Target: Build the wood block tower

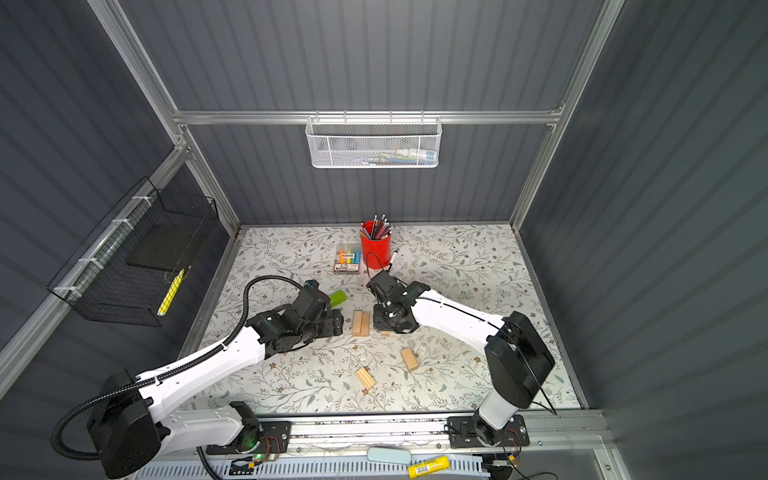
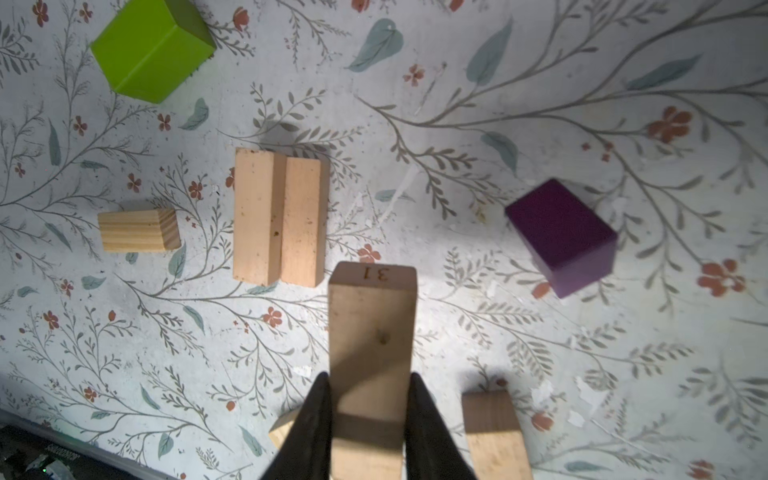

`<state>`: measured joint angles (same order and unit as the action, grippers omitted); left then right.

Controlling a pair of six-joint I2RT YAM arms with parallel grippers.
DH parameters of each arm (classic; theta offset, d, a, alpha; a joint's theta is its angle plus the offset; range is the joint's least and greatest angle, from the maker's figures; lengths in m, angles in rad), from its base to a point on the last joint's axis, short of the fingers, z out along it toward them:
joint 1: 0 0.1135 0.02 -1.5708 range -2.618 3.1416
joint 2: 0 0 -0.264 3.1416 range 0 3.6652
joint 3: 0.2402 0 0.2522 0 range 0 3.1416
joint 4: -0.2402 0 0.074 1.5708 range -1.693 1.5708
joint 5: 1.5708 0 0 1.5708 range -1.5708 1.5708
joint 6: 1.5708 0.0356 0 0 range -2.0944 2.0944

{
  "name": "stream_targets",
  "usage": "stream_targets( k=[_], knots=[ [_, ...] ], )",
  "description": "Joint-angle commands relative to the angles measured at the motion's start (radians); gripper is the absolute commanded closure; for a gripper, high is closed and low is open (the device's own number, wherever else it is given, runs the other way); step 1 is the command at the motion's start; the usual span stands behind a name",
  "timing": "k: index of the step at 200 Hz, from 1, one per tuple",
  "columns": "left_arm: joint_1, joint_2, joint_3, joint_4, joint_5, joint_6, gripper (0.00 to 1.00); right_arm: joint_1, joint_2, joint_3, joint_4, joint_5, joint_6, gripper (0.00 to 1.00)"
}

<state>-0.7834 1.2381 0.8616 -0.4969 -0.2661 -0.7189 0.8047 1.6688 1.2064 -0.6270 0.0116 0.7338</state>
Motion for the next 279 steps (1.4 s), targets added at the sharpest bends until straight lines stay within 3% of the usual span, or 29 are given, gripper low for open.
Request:
stream_targets(
  k=[1,115,279],
  knots=[
    [0.006,-0.021,-0.02,-0.021,-0.032,-0.015,0.14,0.011,0.042,0.032,0.036,0.0,0.045,0.78],
    [0.006,-0.017,-0.05,-0.029,-0.071,-0.039,0.12,0.013,0.238,0.133,0.113,-0.03,0.078,0.81],
    [0.006,0.009,-0.035,-0.033,-0.072,-0.04,0.09,0.013,0.313,0.166,0.105,-0.036,0.076,0.77]
  ],
)
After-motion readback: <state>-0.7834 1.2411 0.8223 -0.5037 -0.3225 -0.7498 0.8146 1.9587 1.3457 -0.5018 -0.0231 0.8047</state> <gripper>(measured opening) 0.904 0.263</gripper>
